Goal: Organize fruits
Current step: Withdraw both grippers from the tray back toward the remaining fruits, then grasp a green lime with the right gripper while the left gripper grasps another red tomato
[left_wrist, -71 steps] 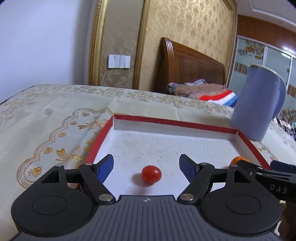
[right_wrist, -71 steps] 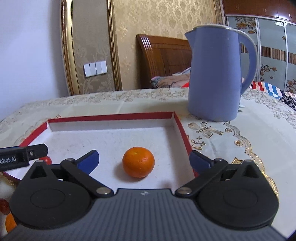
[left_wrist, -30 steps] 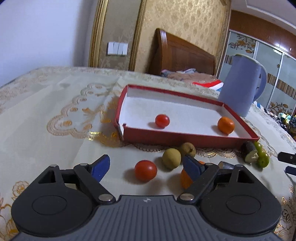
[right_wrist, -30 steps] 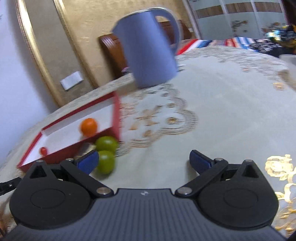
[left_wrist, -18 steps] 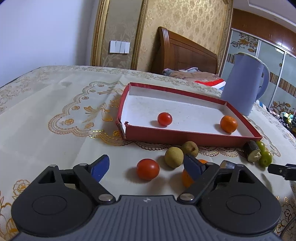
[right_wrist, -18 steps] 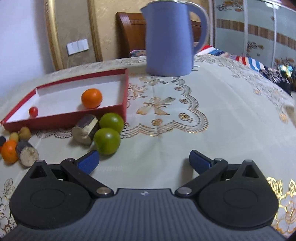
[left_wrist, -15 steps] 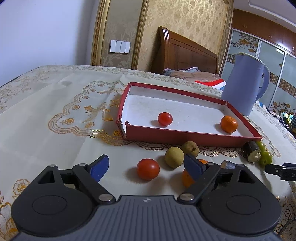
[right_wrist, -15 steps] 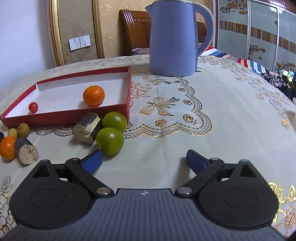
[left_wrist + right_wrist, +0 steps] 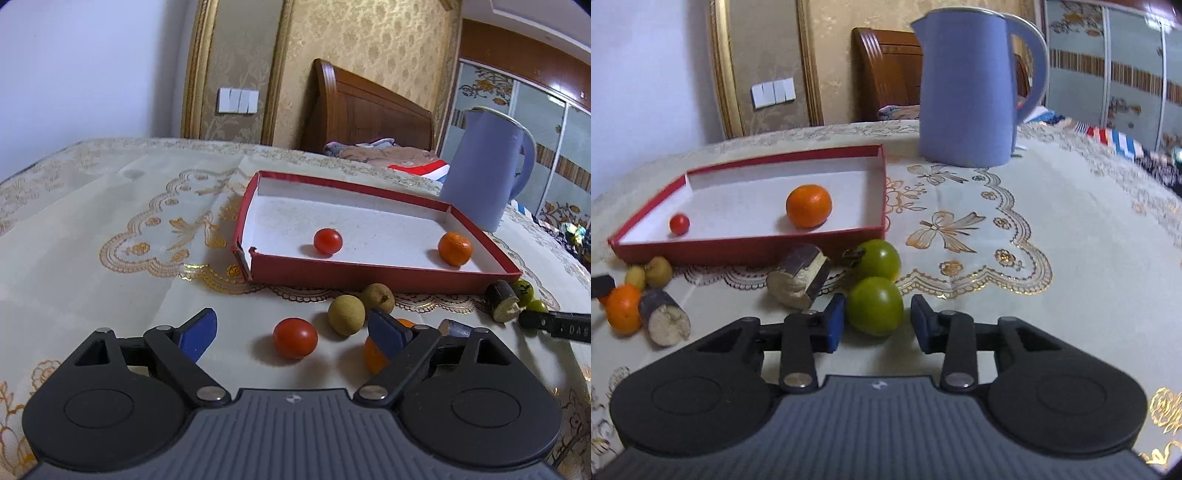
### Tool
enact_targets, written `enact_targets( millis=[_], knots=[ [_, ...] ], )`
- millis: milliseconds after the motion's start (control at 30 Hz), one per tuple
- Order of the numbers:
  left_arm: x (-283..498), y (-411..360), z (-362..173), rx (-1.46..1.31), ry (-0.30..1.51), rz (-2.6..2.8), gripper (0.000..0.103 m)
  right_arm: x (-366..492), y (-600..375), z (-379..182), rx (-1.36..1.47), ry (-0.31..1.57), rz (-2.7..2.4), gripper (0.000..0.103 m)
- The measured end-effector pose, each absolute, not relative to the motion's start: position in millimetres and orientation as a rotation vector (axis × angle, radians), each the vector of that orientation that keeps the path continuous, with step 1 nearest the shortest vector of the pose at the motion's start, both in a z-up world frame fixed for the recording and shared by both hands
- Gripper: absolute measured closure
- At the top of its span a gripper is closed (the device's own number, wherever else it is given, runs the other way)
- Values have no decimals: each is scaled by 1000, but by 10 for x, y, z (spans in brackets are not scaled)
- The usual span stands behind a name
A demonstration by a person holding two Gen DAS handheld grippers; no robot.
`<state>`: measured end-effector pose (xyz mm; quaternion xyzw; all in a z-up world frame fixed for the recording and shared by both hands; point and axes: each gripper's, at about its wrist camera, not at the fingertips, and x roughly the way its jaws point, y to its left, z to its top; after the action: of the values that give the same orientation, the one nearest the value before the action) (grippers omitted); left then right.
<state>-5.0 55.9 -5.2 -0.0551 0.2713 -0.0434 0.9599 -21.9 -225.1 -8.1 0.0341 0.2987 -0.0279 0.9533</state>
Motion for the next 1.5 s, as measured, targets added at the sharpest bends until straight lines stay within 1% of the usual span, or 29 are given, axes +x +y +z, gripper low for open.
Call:
enact_targets(
  millis=[133,233,367,467,1000,1100,1167,1233,1333,1500],
  knots=[
    [-87,491,-39,6,555,-25,14,-215,-2223,-83,56,607,-60,67],
    [-61,532,-44,7,577,-27,14,-224,-2267,-83,82,603,-53,68],
    [58,496,-113,35,653,-34,14,-221,-2260,-85,77,604,-54,67],
    [116,449,-128,68,652,-27,14,-221,-2261,-84,75,604,-54,67],
    [155,493,-141,31,655,-35,14,-220,-2236,-81,56,606,-59,67],
    [146,514,-136,18,650,-36,18,-220,-2231,-77,55,606,-60,67],
    [142,525,-132,11,645,-40,23,-217,-2224,-76,55,607,-60,67],
    [137,534,-128,7,643,-39,24,-218,-2223,-73,55,608,-61,68],
    [128,546,-124,-2,636,-38,33,-216,-2215,-79,52,609,-62,68],
    [124,531,-123,7,635,-47,37,-216,-2205,-79,42,611,-65,67]
  ],
)
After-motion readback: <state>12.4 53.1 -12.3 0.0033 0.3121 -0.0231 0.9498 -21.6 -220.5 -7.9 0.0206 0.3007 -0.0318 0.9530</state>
